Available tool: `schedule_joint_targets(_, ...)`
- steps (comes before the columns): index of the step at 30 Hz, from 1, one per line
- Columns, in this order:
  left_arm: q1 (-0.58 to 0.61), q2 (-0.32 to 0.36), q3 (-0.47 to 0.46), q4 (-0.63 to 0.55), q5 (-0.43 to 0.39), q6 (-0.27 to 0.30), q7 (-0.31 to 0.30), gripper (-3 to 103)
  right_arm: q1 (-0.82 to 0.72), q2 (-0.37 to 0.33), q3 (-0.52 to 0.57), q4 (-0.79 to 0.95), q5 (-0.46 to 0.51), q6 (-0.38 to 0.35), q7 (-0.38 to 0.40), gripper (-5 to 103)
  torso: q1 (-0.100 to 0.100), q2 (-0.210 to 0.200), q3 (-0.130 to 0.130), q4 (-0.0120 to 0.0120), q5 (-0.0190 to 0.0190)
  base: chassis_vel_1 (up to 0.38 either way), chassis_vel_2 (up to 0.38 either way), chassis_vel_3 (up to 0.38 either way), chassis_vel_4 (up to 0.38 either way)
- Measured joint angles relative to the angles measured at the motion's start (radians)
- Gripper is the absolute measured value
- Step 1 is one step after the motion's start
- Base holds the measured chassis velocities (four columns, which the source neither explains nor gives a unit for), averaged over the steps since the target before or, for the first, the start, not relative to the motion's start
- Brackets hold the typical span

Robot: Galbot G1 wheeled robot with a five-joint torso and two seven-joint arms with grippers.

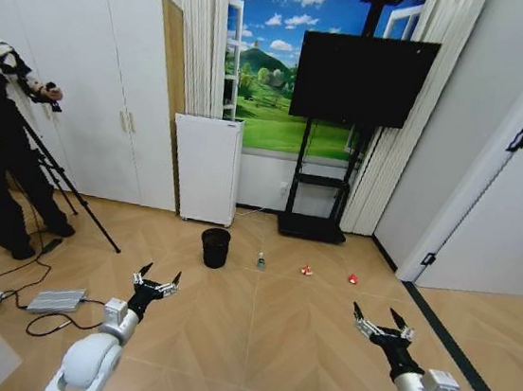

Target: Pick up the trash bin and place the garbage on the floor into it.

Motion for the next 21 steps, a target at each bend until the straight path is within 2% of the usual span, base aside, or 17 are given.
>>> schedule_joint_targets(21,0.012,-0.009,0.003,0.01,0.013,-0.001,0.002,100,0.007,-0.009,0.002,-0.028,-0.006,0.028,-0.02,100,0.0,0.0,0.0,0.0001,0.0,0.0,0.0,0.0,0.0)
